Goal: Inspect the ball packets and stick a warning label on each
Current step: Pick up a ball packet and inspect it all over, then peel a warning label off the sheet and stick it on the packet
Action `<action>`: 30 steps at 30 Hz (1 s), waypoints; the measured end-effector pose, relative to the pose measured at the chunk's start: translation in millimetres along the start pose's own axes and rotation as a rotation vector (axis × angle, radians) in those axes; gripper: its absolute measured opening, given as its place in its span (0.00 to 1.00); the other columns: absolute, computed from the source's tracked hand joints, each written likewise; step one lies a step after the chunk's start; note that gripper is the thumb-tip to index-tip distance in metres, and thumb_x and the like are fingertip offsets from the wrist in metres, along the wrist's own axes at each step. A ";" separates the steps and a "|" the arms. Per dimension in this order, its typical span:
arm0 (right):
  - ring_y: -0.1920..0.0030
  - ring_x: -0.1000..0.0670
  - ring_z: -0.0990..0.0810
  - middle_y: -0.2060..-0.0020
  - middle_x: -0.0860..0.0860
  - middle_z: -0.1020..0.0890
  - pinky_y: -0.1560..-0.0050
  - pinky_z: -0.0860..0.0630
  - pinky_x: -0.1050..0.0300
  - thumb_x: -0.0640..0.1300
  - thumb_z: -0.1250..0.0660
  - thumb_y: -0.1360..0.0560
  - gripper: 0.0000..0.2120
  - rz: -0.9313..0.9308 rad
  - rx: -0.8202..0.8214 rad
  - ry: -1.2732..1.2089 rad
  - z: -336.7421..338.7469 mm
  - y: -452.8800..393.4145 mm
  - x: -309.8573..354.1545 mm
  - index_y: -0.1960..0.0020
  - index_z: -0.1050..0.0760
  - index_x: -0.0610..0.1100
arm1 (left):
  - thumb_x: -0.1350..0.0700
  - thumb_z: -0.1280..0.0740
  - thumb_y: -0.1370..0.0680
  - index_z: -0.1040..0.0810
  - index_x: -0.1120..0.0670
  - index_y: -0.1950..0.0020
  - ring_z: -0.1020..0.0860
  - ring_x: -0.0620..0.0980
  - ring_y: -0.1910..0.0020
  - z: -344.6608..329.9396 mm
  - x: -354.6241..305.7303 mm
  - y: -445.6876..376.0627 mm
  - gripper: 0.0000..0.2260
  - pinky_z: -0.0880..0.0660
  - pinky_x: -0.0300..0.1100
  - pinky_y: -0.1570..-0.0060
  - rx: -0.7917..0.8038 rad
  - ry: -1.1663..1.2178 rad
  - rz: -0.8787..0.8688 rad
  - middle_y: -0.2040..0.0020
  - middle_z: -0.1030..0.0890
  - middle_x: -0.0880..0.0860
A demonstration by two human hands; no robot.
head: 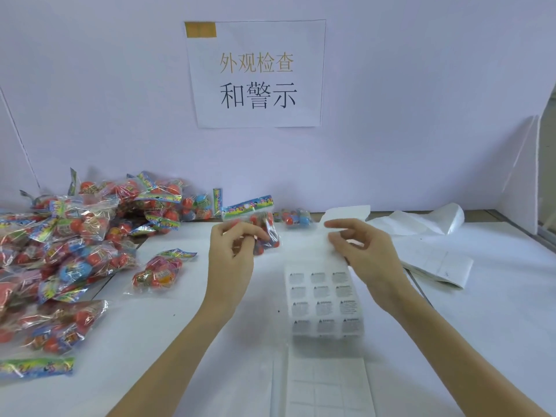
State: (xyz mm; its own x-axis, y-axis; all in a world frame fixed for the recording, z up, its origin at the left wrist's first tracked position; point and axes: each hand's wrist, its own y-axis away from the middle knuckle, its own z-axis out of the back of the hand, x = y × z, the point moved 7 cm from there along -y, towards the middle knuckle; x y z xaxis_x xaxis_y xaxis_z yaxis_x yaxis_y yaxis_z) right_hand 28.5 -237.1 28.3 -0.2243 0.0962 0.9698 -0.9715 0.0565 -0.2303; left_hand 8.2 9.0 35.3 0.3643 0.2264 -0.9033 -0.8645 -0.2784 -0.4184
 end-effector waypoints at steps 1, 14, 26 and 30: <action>0.61 0.52 0.18 0.55 0.48 0.16 0.54 0.24 0.52 0.41 0.28 0.20 0.09 -0.003 -0.042 -0.039 5.5 -1.3 0.2 0.48 0.14 0.55 | 0.71 0.38 0.18 0.15 0.57 0.55 0.19 0.49 0.56 -4.8 1.5 1.3 0.15 0.23 0.33 0.53 0.027 0.011 0.022 0.40 0.27 0.59; 0.45 0.47 0.13 0.46 0.49 0.12 0.43 0.17 0.52 0.59 0.33 0.20 0.18 -0.059 0.260 -0.124 -7.5 -1.2 9.1 0.31 0.23 0.60 | 0.54 0.22 0.24 0.14 0.52 0.57 0.21 0.45 0.54 -34.2 9.9 17.0 0.04 0.21 0.38 0.49 0.185 -0.035 0.074 0.43 0.23 0.52; 0.54 0.44 0.12 0.59 0.44 0.12 0.51 0.15 0.53 0.38 0.27 0.21 0.30 0.114 0.296 0.070 -12.4 3.1 14.8 0.29 0.30 0.65 | 0.40 0.20 0.34 0.24 0.47 0.35 0.26 0.46 0.39 -11.7 -13.3 15.9 0.31 0.26 0.34 0.38 -0.036 -0.222 -0.228 0.32 0.41 0.46; 0.52 0.45 0.11 0.55 0.45 0.11 0.52 0.16 0.54 0.35 0.28 0.21 0.17 0.117 0.328 0.070 -16.0 5.2 17.8 0.36 0.23 0.51 | 0.40 0.22 0.30 0.22 0.45 0.34 0.29 0.35 0.38 -21.7 -18.6 20.1 0.26 0.31 0.27 0.36 0.100 -0.265 -0.323 0.31 0.43 0.39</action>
State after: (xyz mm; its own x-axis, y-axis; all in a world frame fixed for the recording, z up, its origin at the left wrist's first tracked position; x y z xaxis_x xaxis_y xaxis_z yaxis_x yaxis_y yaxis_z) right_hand 20.7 -219.2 43.1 -0.3409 0.1514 0.9278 -0.9151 -0.2796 -0.2906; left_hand -8.4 -21.0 41.6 0.5316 0.5229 -0.6663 -0.7547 -0.0647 -0.6529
